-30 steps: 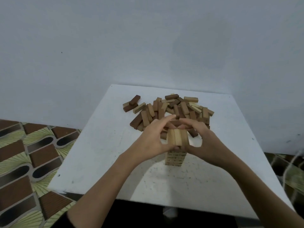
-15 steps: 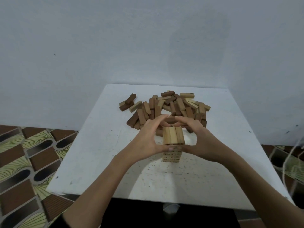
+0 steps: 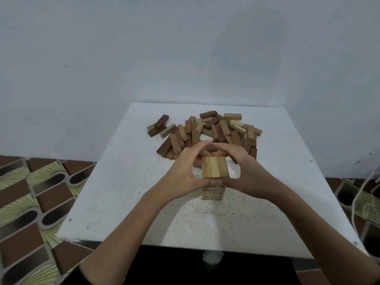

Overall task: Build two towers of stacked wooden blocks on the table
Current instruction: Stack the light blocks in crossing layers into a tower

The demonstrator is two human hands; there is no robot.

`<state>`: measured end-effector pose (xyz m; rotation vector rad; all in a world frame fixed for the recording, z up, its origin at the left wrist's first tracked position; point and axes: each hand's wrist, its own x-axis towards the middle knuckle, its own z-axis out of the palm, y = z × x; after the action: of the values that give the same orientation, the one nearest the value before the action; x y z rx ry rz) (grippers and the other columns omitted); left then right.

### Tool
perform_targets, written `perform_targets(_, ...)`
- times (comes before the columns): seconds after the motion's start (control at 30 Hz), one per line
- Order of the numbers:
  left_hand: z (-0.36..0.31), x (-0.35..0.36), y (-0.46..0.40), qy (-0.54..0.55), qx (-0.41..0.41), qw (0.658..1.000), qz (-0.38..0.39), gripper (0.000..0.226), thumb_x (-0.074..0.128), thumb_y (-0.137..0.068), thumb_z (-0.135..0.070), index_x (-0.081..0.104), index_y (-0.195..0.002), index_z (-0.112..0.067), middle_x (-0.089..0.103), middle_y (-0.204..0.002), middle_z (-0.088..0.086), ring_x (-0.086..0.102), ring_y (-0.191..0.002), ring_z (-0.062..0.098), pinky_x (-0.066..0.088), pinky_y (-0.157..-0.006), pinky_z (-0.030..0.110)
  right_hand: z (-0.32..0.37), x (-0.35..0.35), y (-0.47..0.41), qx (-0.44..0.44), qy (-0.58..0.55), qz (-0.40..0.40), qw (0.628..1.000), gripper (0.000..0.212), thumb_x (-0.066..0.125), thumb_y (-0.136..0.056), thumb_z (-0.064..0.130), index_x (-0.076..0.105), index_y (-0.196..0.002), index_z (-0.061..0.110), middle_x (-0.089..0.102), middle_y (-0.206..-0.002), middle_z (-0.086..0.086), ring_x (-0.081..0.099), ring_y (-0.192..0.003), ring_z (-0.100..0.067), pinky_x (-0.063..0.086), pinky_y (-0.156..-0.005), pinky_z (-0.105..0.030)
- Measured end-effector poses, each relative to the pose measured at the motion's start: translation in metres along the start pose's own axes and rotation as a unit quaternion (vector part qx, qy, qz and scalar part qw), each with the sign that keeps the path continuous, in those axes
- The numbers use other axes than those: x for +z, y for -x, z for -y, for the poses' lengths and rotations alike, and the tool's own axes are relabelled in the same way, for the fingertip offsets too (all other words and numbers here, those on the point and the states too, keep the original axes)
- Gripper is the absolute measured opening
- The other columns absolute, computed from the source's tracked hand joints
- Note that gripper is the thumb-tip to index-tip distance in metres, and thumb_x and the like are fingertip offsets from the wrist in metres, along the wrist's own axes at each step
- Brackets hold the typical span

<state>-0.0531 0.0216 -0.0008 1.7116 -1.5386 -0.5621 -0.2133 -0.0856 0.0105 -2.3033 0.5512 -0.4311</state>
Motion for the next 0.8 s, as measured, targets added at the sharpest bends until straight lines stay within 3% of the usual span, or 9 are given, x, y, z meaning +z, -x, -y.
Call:
perform_targets(0.2,0.0,0.002,0.0,0.023,-0.012,1.0,-0.007,0.087,0.082,-0.071,-0.025,0.032,-0.142,-0.033,0.047,-0.122,-0.022,0.042,-0.117,-0.002,0.034,-0.092,0.008,-0.001,0.0,-0.001,0.014,-0.033,0.013,0.999,0.082,0.082,-0.068,0.033,0.039,-0.136,0.028,0.051,-0.116,0.016,0.044,-0.112,0.002,0.036,-0.093,-0.016)
perform_targets(0.43,0.002,0.005,0.001,0.054,-0.042,0.998,-0.004,0.091,0.083,-0.071,-0.027,0.03,-0.144,-0.032,0.046,-0.12,-0.027,0.041,-0.12,-0.002,0.035,-0.097,0.019,-0.003,0.0,-0.002,0.021,-0.063,0.025,0.997,0.074,0.082,-0.07,0.023,0.041,-0.131,0.027,0.051,-0.12,0.013,0.044,-0.109,0.009,0.036,-0.085,-0.001)
perform_targets(0.53,0.002,0.004,0.002,0.071,-0.048,0.996,0.007,0.095,0.084,-0.07,-0.028,0.026,-0.145,-0.032,0.046,-0.126,-0.022,0.039,-0.124,-0.002,0.033,-0.101,0.018,-0.007,-0.001,-0.001,0.052,-0.078,0.042,0.995,0.091,0.083,-0.068,0.025,0.03,-0.142,0.027,0.047,-0.126,0.011,0.042,-0.116,0.006,0.036,-0.09,-0.008)
perform_targets(0.63,0.003,0.003,0.007,0.098,-0.054,0.993,0.025,0.108,0.085,-0.063,-0.043,0.018,-0.147,-0.037,0.035,-0.144,-0.019,0.03,-0.133,-0.005,0.026,-0.106,0.016,-0.006,-0.006,0.006,0.065,-0.111,0.065,0.99,0.107,0.083,-0.064,0.031,0.014,-0.146,0.032,0.033,-0.138,0.018,0.03,-0.128,0.007,0.031,-0.096,-0.008)
perform_targets(0.7,0.003,0.003,0.01,0.14,-0.061,0.988,0.025,0.107,0.078,-0.061,-0.058,0.018,-0.147,-0.038,0.028,-0.147,-0.024,0.026,-0.134,-0.01,0.025,-0.106,0.014,-0.007,0.0,0.005,0.076,-0.128,0.042,0.988,0.103,0.075,-0.068,0.046,0.012,-0.147,0.03,0.03,-0.139,0.022,0.027,-0.131,0.008,0.028,-0.098,-0.006)
perform_targets(0.8,-0.007,0.006,0.015,0.24,-0.082,0.967,-0.011,0.087,0.048,-0.061,-0.088,0.03,-0.135,-0.047,0.032,-0.138,-0.034,0.029,-0.126,-0.02,0.028,-0.103,0.008,-0.008,0.015,0.002,0.11,-0.205,-0.039,0.972,0.083,0.043,-0.079,0.074,0.02,-0.146,0.03,0.036,-0.141,0.022,0.031,-0.13,0.008,0.029,-0.112,-0.032)
